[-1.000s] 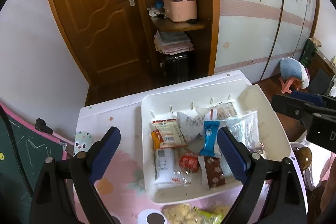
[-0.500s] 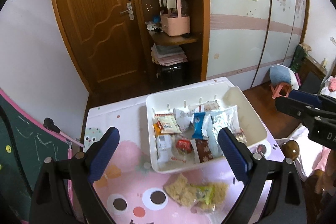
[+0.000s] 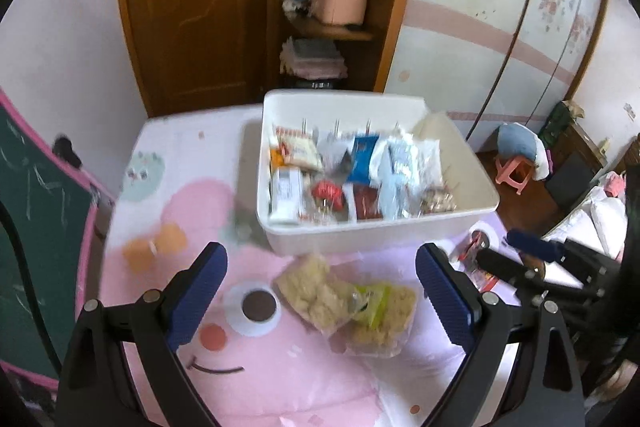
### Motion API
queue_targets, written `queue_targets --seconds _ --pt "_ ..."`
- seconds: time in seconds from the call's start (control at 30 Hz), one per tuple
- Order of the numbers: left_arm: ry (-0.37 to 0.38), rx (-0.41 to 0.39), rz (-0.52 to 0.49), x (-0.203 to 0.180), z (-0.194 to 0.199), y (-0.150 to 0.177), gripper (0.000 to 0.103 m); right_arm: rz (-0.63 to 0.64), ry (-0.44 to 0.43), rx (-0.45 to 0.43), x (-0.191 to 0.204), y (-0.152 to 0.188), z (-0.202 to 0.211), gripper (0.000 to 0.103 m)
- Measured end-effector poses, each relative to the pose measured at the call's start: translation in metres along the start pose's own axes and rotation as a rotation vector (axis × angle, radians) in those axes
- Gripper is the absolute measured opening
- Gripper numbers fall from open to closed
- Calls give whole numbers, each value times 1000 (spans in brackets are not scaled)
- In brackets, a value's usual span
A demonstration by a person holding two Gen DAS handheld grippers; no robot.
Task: Organize snacks
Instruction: 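Withdraw both tools from the basket toward the clear cake bags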
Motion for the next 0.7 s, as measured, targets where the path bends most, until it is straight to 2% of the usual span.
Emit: queue_targets --seconds 0.13,0.33,0.43,0.57,0.7 --pt "-10 60 58 1 -35 16 95 -19 0 61 -7 30 -35 56" --pt "-32 145 135 6 -85 29 95 -104 -57 177 -17 67 -85 56" --pt "-49 176 140 6 -105 33 95 -130 -74 215 -16 74 -103 56" --pt "-65 217 146 4 -127 39 95 -175 -141 223 -15 75 -118 57" --pt "-77 253 162 5 -146 45 95 -162 -161 228 -11 76 -128 66"
Point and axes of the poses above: each gripper's, at about its wrist camera, not at the fingertips, and z roughly against the way its jaws point, x to its left, y to its underside, the point moved 2 cm from there along -z, roughly the way its jaws point, and after that the axes turned 9 degrees about -y, right-handed, at the moved point
